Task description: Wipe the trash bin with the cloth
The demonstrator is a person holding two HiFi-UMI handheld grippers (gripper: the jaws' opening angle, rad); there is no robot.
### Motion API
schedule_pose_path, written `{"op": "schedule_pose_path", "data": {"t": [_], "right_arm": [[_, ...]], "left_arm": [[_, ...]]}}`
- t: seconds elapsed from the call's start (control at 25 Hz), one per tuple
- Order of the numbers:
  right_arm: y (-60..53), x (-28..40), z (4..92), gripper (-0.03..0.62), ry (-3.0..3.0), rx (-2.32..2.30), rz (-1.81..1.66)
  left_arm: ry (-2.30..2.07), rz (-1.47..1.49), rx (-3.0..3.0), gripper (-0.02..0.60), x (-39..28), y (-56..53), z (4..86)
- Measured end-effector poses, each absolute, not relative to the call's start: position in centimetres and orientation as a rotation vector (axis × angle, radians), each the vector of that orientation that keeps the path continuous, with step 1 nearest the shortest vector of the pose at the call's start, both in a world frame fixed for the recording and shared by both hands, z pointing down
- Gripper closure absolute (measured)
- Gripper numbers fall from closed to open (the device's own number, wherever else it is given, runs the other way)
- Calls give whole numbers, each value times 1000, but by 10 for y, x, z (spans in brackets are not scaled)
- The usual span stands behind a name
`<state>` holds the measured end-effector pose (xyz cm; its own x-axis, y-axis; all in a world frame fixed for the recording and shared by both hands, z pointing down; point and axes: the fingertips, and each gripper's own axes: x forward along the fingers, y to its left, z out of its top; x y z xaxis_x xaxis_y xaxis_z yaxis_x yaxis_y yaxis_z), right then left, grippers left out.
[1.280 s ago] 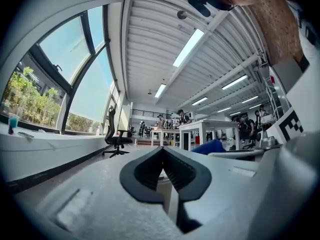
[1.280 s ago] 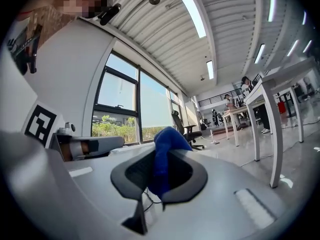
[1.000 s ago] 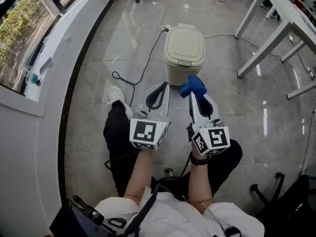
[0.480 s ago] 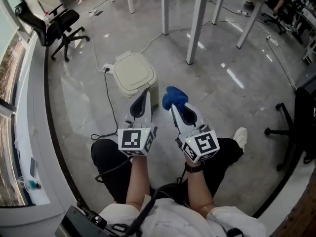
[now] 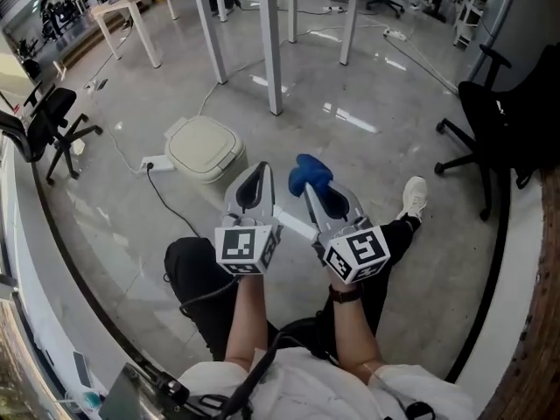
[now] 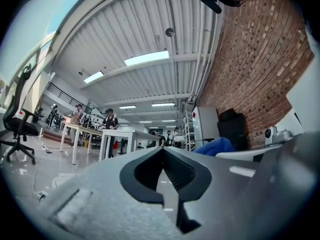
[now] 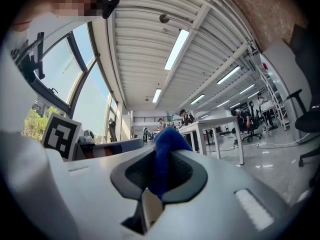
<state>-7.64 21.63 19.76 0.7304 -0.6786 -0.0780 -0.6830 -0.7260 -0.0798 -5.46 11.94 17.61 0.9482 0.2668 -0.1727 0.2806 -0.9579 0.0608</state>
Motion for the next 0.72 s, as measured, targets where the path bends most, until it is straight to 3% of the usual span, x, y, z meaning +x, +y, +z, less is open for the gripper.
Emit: {"op": "schedule_pose_path", "data": {"t": [0.28, 0.72], "right_arm": [[195, -104, 195, 554, 1128, -2838, 63], [100, -55, 215, 554, 1192, -2765, -12]], "left_arm": [[471, -257, 3019, 580, -82, 106, 172], [331, -208, 3048, 580, -44, 1, 186]]}}
